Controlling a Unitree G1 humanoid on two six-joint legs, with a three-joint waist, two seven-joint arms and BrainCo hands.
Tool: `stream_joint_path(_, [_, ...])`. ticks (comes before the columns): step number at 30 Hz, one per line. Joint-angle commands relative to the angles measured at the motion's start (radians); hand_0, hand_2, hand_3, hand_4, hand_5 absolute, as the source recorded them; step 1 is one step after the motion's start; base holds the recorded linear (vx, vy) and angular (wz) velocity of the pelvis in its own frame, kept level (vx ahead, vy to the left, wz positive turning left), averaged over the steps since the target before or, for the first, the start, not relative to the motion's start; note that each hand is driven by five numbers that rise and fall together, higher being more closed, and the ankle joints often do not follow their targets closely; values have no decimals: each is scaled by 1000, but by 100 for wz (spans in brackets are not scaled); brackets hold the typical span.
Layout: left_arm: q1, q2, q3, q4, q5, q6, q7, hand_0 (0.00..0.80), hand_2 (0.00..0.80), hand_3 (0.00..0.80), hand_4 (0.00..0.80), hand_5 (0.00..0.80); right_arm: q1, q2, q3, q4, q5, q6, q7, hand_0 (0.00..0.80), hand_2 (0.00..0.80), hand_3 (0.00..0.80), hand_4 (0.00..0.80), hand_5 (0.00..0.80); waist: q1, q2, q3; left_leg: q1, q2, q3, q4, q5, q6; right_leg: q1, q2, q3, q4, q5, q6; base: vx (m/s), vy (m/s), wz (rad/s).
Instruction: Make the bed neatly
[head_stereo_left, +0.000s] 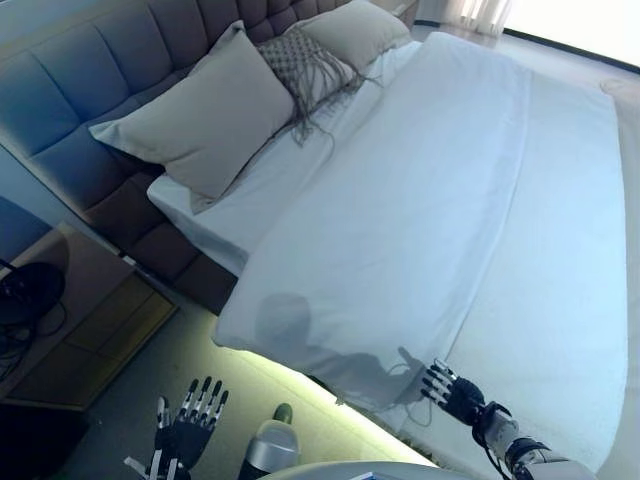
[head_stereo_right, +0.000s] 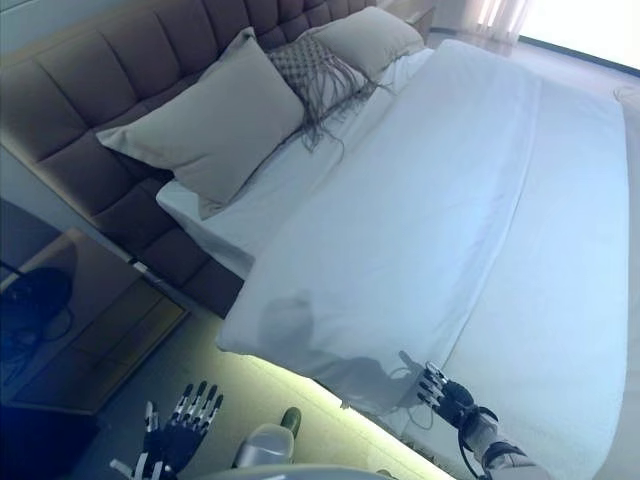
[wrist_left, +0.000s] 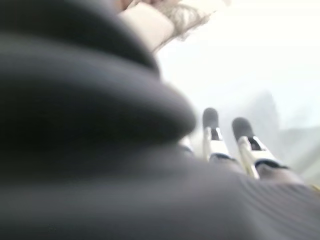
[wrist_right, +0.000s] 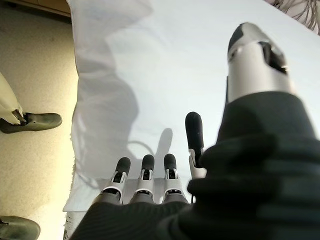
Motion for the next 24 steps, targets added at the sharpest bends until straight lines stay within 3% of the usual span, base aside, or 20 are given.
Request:
stream_joint_path(1, [-65, 56, -45, -7, 5, -45, 75, 0, 0, 0, 0, 0, 3, -39, 35, -39, -36, -27, 50, 0, 0, 0, 0, 0, -24, 6, -68, -29, 30, 24, -14, 10, -10, -41, -73, 41, 11, 60, 39, 24, -24, -34])
stream_joint_path(7, [-145, 141, -79, 22, 108, -73, 222, 0, 0, 0, 0, 0, 58, -44, 24, -35, -71, -83, 37, 0, 0, 0, 0, 0, -88, 12, -92, -27, 29, 62, -14, 2, -11, -53, -76, 66, -1, 78, 52, 20, -26, -17])
stream_joint_path(12, [-209, 178, -114, 135, 309, -125, 335, 0, 0, 0, 0, 0, 81, -9, 47, 7, -74, -63, 14, 0, 0, 0, 0, 0, -132, 18, -102, -18, 25, 88, -14, -4, -7, -65, -80, 89, -9, 86, 60, 34, -26, -25])
stream_joint_path(15, [-234, 149, -118, 188, 267, -148, 344, 0, 0, 0, 0, 0, 88, 23, 37, 57, -70, -53, 14, 0, 0, 0, 0, 0, -156, 24, -110, -6, 27, 110, -14, -9, -5, -66, -81, 103, -10, 84, 59, 65, -12, -29])
stream_joint_path(21, [-256, 9, -143, 194, 153, -208, 375, 0, 0, 0, 0, 0, 107, 86, 1, 113, -19, -44, -36, 0, 0, 0, 0, 0, -188, 24, -112, 6, 27, 133, -14, -17, -1, -65, -80, 121, -11, 84, 56, 42, -4, -12])
stream_joint_path(24, [-255, -39, -172, 194, 180, -222, 366, 0, 0, 0, 0, 0, 107, 110, -1, 129, -1, -55, -58, 0, 0, 0, 0, 0, -192, 19, -113, 9, 27, 135, -14, -23, 2, -68, -79, 127, -11, 85, 57, 16, -21, -9])
